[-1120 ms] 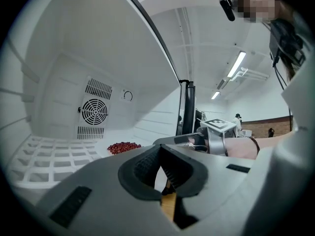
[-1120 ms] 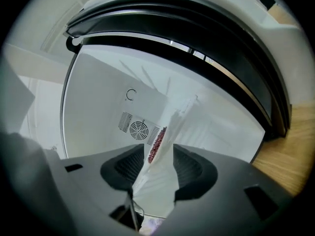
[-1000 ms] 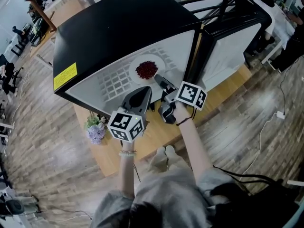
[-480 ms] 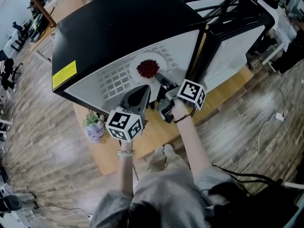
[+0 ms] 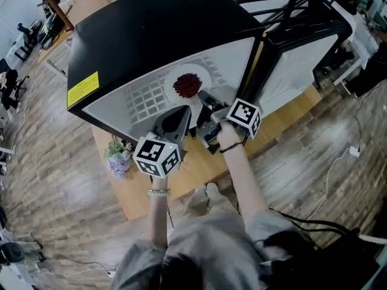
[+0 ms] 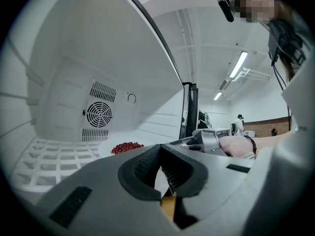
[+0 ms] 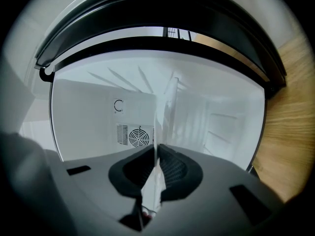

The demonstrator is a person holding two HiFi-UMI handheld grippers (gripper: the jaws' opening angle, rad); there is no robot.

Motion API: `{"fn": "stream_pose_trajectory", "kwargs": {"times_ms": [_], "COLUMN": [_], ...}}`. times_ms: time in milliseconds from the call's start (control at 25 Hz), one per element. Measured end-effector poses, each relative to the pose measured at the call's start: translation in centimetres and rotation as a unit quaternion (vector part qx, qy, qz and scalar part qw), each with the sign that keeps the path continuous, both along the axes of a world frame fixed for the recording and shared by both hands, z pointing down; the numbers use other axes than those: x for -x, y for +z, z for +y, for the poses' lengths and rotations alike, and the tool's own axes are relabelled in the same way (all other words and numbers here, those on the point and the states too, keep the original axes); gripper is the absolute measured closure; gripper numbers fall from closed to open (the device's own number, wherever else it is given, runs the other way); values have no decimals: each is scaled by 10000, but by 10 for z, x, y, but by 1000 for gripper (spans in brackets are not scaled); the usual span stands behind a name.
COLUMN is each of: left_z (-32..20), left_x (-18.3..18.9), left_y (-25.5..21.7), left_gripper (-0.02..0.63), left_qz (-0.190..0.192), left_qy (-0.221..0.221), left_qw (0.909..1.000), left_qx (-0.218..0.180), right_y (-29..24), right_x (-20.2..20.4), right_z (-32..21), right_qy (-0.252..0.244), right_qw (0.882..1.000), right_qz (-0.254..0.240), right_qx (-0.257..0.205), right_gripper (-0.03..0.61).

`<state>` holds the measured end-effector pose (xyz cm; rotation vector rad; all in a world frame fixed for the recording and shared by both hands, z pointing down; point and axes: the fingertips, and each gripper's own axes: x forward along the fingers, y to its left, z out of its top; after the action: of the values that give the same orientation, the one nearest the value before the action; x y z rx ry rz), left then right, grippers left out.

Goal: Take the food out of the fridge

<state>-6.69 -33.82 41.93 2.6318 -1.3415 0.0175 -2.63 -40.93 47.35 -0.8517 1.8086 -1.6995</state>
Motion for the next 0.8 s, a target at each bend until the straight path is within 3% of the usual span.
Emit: {"fn": "stream_pose_trajectory", "kwargs": {"times_ms": [800], "left_z": [12], "left_x": [4], "left_y": [-17], "left_gripper": [606], "left_qz": [11], "left_qy": [-20], "left_qw": [9999], "left_qx": [-151], "right_y": [-20], "right_x": [-3], "right_z": [21], "right_qy": [-8], "right_qw": [9995], "right_qz": [-326], "right_qx": [4], "right_gripper": [543]}}
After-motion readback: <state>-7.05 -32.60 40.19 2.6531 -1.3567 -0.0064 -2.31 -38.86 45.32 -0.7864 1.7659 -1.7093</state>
